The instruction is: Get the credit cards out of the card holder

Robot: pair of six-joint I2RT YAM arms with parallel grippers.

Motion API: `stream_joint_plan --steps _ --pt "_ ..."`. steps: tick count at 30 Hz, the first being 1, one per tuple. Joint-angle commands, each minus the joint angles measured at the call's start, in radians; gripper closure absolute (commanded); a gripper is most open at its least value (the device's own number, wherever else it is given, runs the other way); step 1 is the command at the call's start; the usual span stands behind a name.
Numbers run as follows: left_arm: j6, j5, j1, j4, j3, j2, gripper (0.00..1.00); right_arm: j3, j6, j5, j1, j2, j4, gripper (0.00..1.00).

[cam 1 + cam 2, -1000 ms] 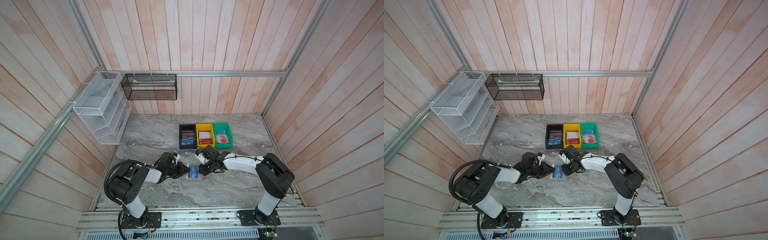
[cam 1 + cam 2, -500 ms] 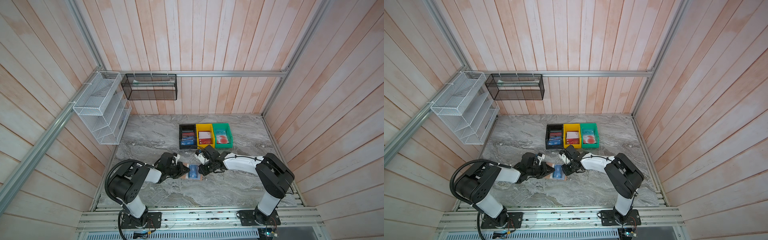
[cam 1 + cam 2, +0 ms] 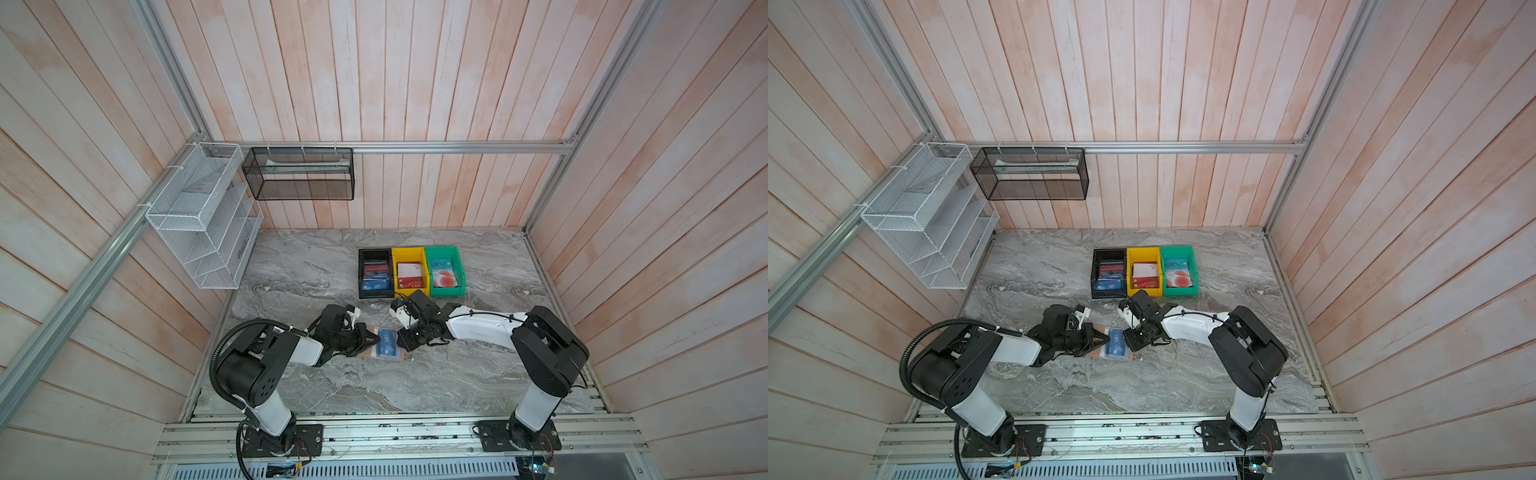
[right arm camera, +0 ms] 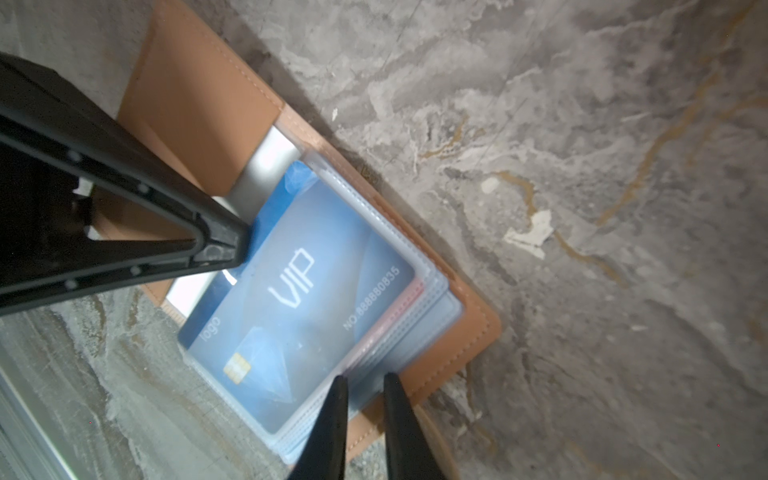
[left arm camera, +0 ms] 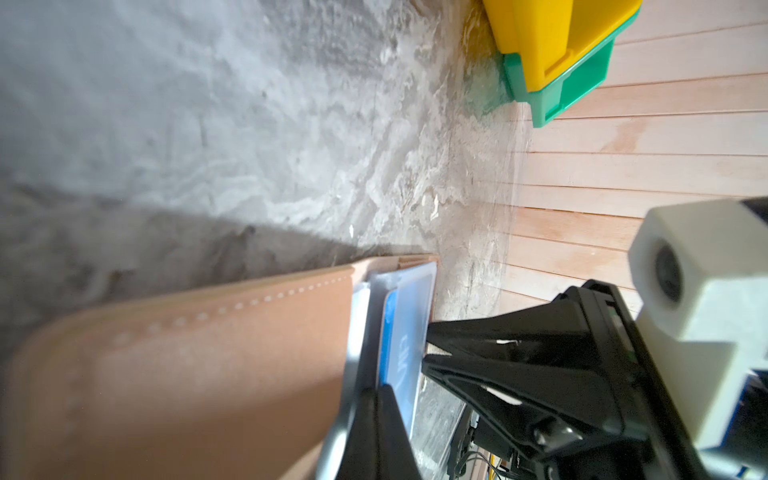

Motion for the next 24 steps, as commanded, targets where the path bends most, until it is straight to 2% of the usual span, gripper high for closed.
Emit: stream_joint_plan --steps 1,14,24 --pt "0.023 0.008 0.000 -0.013 -0.016 0.012 1.00 -0.018 0.004 -0.008 0.009 0.062 -0.022 0.80" --pt "0.135 -0.083 0.015 -0.225 -0.013 -0.048 1.00 -0.020 0.003 -0.008 0.010 0.066 -0.027 0.80" --pt "0.195 -0.118 0.072 -0.347 -0.016 -0.134 1.00 -0.020 0.003 -0.011 0.010 0.071 -0.029 0.80"
